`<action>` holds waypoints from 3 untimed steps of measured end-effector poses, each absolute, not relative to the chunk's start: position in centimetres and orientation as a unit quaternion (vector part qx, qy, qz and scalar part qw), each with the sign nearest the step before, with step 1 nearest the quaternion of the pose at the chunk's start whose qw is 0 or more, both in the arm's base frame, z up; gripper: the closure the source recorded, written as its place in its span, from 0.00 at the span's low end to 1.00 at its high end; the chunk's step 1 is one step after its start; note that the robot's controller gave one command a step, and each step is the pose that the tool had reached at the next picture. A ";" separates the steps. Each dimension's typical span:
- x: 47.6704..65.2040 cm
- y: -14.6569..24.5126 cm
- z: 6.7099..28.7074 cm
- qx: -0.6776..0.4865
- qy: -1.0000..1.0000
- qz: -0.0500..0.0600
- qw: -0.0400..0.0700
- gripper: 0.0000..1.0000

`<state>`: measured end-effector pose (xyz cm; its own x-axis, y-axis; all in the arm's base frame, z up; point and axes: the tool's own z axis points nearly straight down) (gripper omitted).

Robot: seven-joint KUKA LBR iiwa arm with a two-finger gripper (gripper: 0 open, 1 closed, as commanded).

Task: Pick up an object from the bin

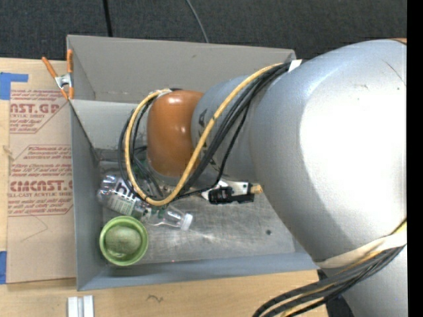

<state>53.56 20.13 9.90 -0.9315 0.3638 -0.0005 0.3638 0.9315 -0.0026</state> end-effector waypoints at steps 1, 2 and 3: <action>53.6 20.1 11.0 0.185 0.983 -0.001 0.000 1.00; 53.6 20.1 11.8 0.185 0.983 0.000 0.000 1.00; 53.6 20.2 12.5 0.185 0.983 0.000 0.000 1.00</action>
Offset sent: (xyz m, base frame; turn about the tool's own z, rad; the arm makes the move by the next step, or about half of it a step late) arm 0.0000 0.0001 0.0165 0.0000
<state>53.58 20.17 12.51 -0.9318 0.3629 -0.0007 0.3629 0.9318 0.0006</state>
